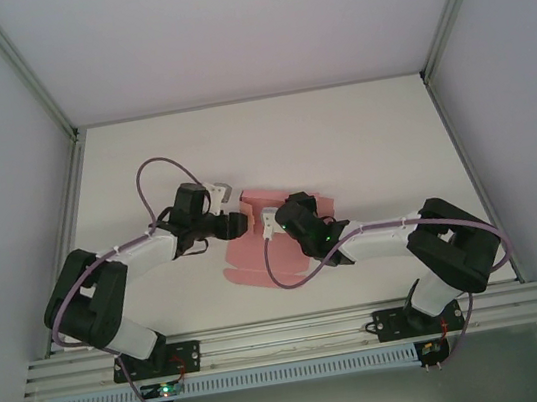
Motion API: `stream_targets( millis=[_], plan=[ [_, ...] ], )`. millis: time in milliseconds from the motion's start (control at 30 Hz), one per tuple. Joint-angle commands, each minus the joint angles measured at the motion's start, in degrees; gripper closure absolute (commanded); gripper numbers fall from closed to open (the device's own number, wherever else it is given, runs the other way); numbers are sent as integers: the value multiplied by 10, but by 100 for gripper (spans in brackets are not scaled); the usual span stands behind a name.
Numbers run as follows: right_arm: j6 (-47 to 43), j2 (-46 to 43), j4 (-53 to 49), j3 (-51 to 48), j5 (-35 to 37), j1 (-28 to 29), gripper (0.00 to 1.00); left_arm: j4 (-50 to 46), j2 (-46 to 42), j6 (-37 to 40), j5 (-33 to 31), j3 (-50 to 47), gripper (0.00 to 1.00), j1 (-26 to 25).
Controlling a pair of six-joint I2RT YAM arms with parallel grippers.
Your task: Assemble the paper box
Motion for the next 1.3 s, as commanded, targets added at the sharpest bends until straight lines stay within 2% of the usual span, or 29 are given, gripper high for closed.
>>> stream_targets(
  millis=[0,133,300,500,633,800,967,1133,1200,1267],
  plan=[
    [9,15,-65,3,-29,2,100,32,12,21,13,16,39,-8],
    [11,13,-68,4,-33,2,100,33,25,12,-25,24,42,-10],
    [7,15,-66,-3,-12,22,100,54,20,23,-69,7,42,-39],
    [-14,11,-36,-21,29,45,100,106,-17,10,-181,-44,44,-86],
    [-14,0,-39,-20,30,53,100,158,-38,8,-265,-85,50,-110],
    [-12,7,-46,-18,36,63,100,214,-44,25,-278,-111,56,-125],
    [-7,17,-53,-18,47,67,100,232,-51,41,-268,-123,55,-127],
    [3,7,-66,-20,30,62,100,233,-74,34,-256,-145,46,-126],
    [5,7,-70,-20,29,56,100,203,-91,28,-246,-139,39,-125],
    [5,9,-70,-20,30,53,100,160,-114,20,-242,-130,37,-125]
  ],
)
